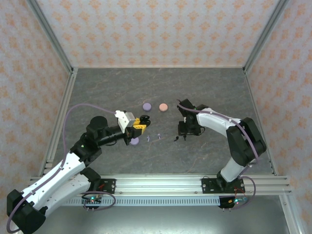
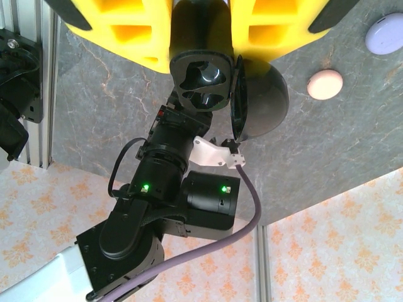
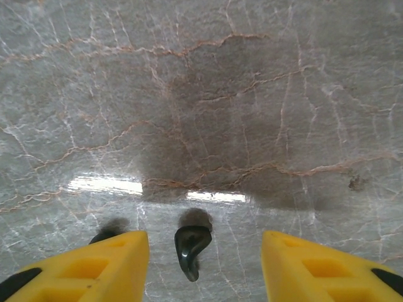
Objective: Insert the wireless bluetooth earbuds into the charging case
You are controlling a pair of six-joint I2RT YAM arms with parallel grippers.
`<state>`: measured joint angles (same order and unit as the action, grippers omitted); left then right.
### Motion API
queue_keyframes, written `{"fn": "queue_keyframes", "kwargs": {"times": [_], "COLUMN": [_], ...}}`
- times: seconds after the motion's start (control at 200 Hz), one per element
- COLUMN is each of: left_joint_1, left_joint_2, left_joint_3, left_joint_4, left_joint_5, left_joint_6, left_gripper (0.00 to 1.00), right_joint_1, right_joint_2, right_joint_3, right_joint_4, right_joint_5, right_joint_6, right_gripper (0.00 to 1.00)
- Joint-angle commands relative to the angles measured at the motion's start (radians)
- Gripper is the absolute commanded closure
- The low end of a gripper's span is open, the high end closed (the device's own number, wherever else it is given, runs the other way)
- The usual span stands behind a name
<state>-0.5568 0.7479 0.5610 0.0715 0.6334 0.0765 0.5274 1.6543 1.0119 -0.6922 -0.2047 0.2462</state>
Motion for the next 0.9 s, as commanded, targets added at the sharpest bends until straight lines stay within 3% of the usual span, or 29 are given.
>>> {"fn": "queue_keyframes", "kwargs": {"times": [0.0,0.896], "left_joint_1": [-0.007,-0.006], "left_joint_2": [-0.014,0.009], "left_joint_3": [-0.01,0.005], "left_joint_4": [0.013,0.003], "left_joint_5": [-0.021,-0.03], "left_joint_6": [0.0,0.004], "left_gripper": [1.0,1.0], "right_joint_1": [-0.001,-0.001], "right_joint_2": [0.028,0.077], "right_joint_3": [0.017,0.026], "right_joint_4": [-0.029,-0.025], "right_joint_5": [-0.008,-0.05], "right_joint_6": [-0.002,-0.009], "right_gripper": [0.52,0.76]}}
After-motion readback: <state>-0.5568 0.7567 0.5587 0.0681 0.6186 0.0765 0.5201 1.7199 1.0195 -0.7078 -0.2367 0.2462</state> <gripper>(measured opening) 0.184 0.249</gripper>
